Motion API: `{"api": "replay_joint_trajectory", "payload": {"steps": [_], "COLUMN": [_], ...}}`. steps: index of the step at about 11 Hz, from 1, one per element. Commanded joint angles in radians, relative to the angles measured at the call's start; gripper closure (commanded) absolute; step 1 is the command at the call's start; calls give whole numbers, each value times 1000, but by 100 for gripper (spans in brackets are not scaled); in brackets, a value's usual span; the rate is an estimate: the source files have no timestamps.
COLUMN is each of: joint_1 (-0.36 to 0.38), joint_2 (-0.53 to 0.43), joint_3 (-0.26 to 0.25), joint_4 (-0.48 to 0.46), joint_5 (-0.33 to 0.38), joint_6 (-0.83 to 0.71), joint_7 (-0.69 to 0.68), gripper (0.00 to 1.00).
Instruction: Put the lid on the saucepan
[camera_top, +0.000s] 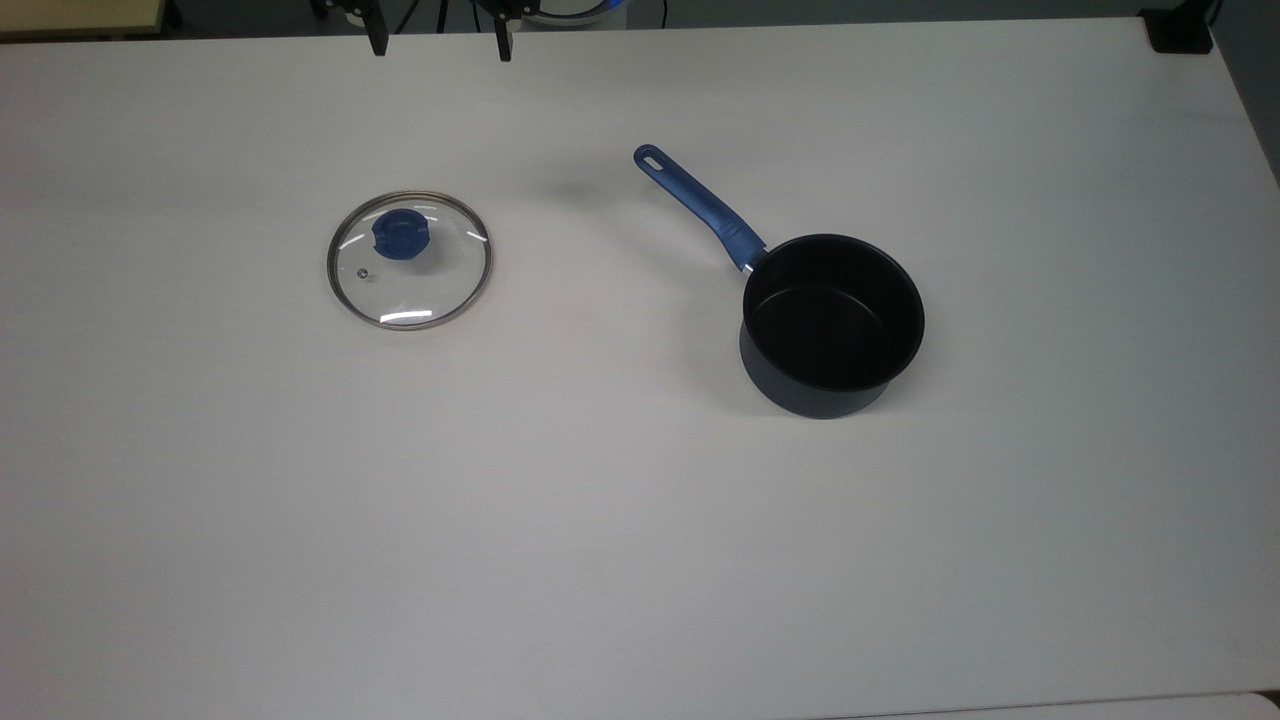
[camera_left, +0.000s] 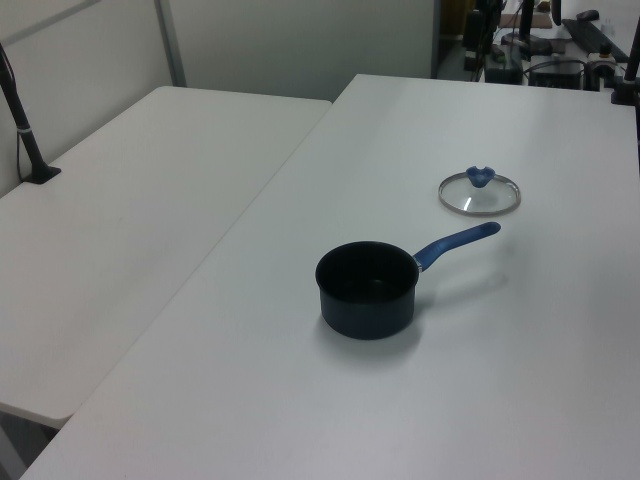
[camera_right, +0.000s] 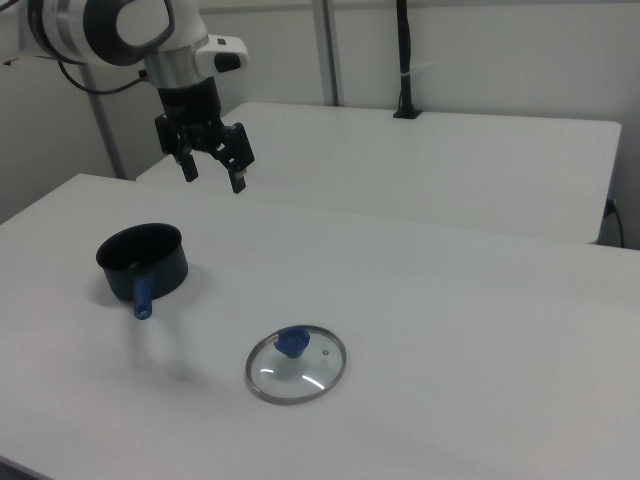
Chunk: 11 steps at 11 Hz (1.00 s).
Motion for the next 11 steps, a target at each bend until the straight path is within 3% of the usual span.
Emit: {"api": "replay_joint_trajectory", "payload": {"steps": [1, 9, 10, 11], "joint_1": [5, 5, 5, 5], "joint_2": [-16, -16, -16, -11], "joint_3": [-6, -6, -7, -6], "joint_4": [-14, -19, -28, -46], "joint_5": [13, 13, 2, -8], "joint_6": [13, 16, 10, 13], "joint_7": [-19, -36, -97, -264], "gripper": [0, 0, 0, 0]}}
